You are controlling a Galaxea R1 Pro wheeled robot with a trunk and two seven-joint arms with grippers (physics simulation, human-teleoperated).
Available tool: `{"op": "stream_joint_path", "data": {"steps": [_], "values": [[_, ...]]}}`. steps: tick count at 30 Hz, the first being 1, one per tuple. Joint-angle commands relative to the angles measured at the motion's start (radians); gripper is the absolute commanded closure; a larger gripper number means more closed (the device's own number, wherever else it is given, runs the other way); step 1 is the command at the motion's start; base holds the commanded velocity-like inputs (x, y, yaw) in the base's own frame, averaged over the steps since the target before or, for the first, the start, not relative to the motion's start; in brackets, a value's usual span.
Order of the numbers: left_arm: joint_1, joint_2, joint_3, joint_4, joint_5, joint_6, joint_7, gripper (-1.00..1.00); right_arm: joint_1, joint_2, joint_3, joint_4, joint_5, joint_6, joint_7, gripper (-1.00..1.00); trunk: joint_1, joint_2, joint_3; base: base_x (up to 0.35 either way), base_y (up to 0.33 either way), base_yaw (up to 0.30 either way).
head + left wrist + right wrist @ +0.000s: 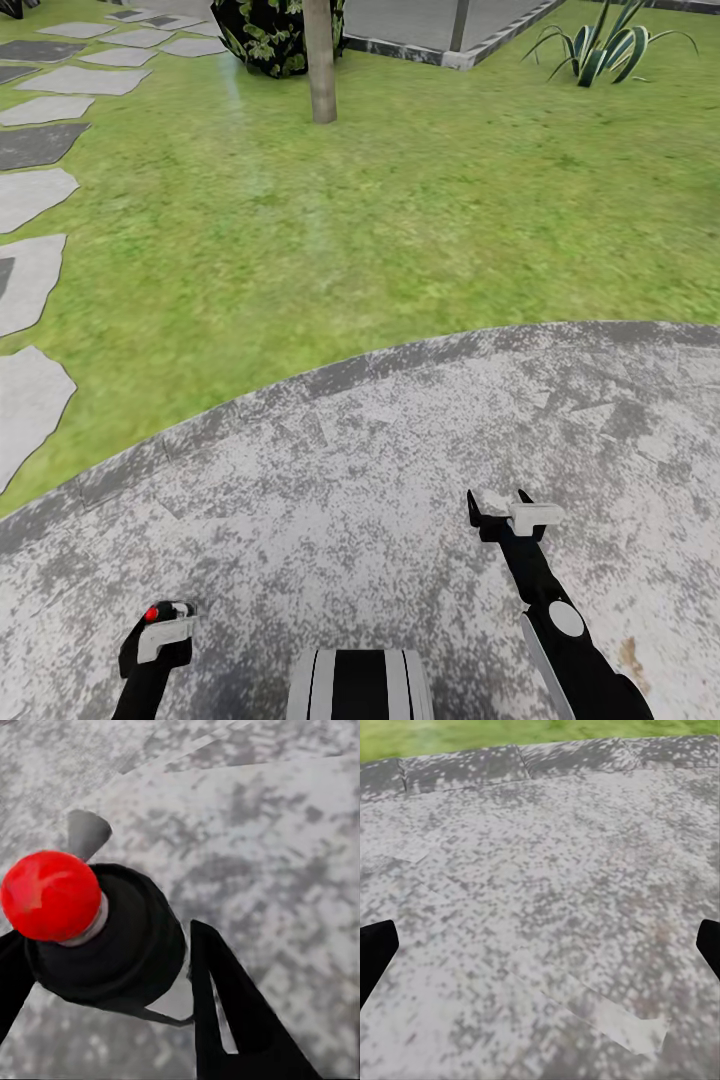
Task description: In the garden, pick up the pesticide atomizer on the floor and spray pesticide onto both trees until each tree trunk is fully covered.
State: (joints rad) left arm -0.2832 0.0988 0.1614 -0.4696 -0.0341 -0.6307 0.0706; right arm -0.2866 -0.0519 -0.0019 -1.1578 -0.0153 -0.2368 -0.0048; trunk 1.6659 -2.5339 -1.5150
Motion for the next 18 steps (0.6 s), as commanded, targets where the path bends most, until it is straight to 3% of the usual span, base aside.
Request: {"op": "stream_joint_path", "data": {"steps": [1,18], "values": [[-0.001,0.0,0.0,0.0,-0.006,-0.003,0.006,1.0,0.0,0.0,0.0,0.0,-0.002,-0.003,0.0,-1.0,0.0,0.0,0.0,0.0,0.0,0.0],[-0.001,0.001,0.001,-0.001,-0.006,-0.003,0.006,1.0,0.0,0.0,0.0,0.0,-0.002,-0.003,0.0,-1.0,0.0,0.0,0.0,0.0,0.0,0.0]]}}
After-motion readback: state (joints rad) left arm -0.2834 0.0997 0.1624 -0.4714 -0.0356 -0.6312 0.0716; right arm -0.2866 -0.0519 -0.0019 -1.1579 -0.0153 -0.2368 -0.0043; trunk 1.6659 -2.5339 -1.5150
